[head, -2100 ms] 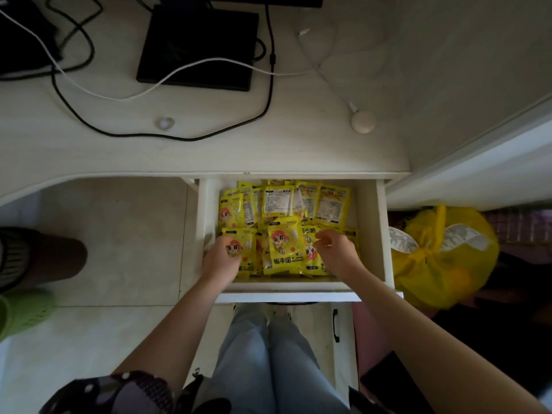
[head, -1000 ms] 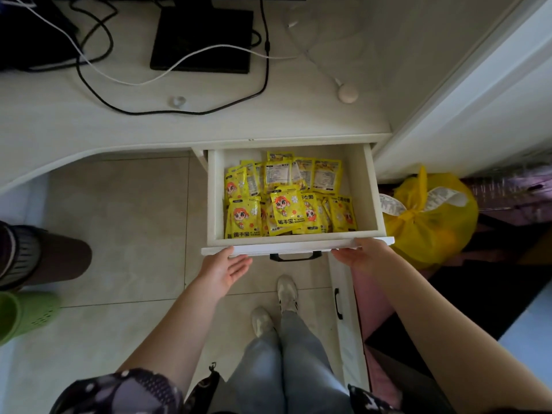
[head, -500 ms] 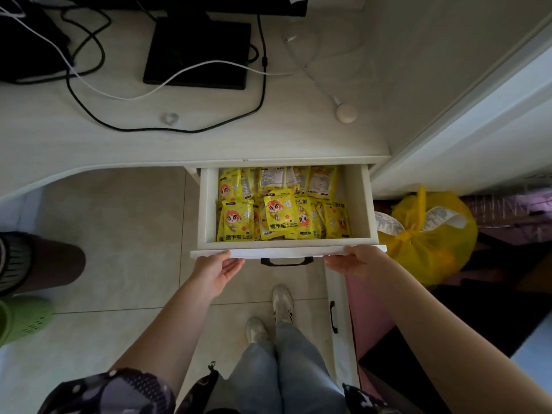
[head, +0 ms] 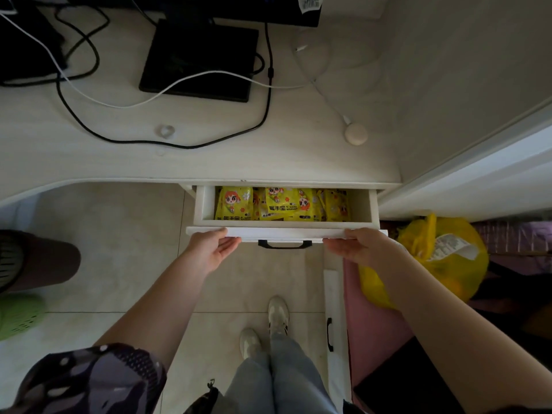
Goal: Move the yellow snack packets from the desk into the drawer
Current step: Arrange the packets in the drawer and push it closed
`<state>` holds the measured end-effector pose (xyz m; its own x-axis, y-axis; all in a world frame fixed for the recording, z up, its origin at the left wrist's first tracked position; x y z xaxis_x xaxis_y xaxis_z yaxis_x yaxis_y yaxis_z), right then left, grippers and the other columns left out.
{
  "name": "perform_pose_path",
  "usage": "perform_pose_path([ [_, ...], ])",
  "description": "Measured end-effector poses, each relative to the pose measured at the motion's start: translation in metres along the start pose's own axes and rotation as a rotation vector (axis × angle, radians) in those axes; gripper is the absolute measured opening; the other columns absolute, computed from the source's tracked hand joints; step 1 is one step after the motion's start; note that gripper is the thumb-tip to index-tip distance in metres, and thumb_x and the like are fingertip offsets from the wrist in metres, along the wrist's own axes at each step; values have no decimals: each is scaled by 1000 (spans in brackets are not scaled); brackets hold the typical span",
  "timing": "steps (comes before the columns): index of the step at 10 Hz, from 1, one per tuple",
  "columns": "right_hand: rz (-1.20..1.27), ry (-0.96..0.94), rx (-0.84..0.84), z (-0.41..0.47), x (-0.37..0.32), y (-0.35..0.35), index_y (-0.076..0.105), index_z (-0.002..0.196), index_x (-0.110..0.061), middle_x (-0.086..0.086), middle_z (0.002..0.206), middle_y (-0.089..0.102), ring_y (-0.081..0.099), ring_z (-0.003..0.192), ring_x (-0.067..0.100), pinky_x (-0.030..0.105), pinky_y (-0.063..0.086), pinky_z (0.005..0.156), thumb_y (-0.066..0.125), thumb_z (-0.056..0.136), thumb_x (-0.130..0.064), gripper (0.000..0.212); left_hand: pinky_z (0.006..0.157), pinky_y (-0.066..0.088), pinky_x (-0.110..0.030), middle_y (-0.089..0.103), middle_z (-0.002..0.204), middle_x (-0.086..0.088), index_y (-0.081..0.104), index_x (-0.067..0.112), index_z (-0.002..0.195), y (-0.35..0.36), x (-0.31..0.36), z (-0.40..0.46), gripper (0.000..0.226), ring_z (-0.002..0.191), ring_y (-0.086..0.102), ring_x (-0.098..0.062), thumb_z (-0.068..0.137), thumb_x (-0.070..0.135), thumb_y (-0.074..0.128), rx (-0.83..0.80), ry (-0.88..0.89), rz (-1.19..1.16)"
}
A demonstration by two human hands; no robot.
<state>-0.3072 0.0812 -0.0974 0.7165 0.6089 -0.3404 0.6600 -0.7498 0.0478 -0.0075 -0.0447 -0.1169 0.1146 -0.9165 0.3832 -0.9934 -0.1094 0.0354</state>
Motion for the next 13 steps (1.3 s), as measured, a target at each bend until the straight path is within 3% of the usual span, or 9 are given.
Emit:
perform_pose_path([
  [1, 18, -3, 4, 10, -15, 7, 33, 135, 7, 36, 130, 50, 61, 109, 46, 53, 47, 86, 35, 100, 0, 35, 81, 53, -40, 62, 107, -28, 54, -5, 92, 11, 17, 7, 4, 95, 64, -35, 94, -2, 52, -10, 31, -1],
  [2, 30, -14, 2, 19, -29, 15, 34, 133, 4, 32, 129, 54, 68, 86, 42, 54, 48, 86, 37, 101, -3, 33, 83, 53, -40, 61, 107, -28, 54, -6, 95, 22, 33, 12, 4, 89, 66, -33, 95, -2, 51, -14, 66, -8],
  [4, 5, -42, -18, 31, -53, 25, 41, 126, 7, 27, 116, 62, 70, 62, 31, 48, 58, 59, 38, 98, 5, 28, 90, 52, -41, 60, 108, -26, 52, -9, 111, 36, 52, 19, 17, 96, 63, -34, 94, -5, 51, -22, 113, -3],
  [6, 11, -87, -58, 37, -65, 35, 42, 129, 15, 24, 90, 60, 62, 76, 32, 44, 52, 82, 39, 94, 12, 35, 89, 52, -40, 60, 105, -22, 52, -7, 93, 42, 62, 22, 1, 88, 66, -32, 94, -6, 51, -19, 130, -24],
  [8, 40, -99, -38, 40, -72, 35, 49, 115, 15, 31, 99, 59, 64, 76, 35, 40, 60, 55, 41, 90, 15, 26, 86, 52, -36, 62, 111, -21, 54, -5, 91, 44, 66, 25, 6, 102, 65, -32, 93, -8, 50, -4, 143, 10],
  [9, 60, -102, -56, 41, -74, 37, 50, 99, 13, 30, 95, 59, 64, 76, 35, 39, 61, 55, 40, 89, 17, 15, 85, 51, -36, 62, 114, -19, 54, -4, 89, 45, 67, 25, 6, 104, 66, -32, 91, -9, 52, -9, 160, 19],
  [10, 88, -124, -82, 44, -77, 41, 51, 98, 11, 28, 94, 59, 63, 78, 33, 39, 61, 62, 38, 89, 18, 18, 84, 52, -37, 60, 124, -18, 49, -6, 118, 49, 70, 22, 30, 97, 67, -30, 90, -10, 55, -66, 171, 1],
  [11, 93, -151, -84, 42, -77, 41, 54, 95, 9, 23, 90, 61, 65, 79, 30, 36, 61, 65, 46, 90, 13, 11, 88, 52, -40, 60, 125, -13, 26, 6, 147, 45, 70, 18, 63, 100, 67, -32, 91, -9, 51, -70, 201, 25],
  [13, 89, -185, -57, 35, -60, 30, 50, 106, 2, 17, 97, 63, 66, 86, 32, 40, 55, 78, 50, 92, 3, 14, 77, 55, -34, 66, 109, -6, 40, 18, 141, 26, 69, -9, 55, 88, 69, -28, 92, -4, 51, -34, 369, 258],
])
Point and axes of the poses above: each hand's wrist, its own z-axis towards the middle knuckle, its own y-axis out of the palm, x = y × z, the point moved 9 cm from there along z, towards the middle knuckle
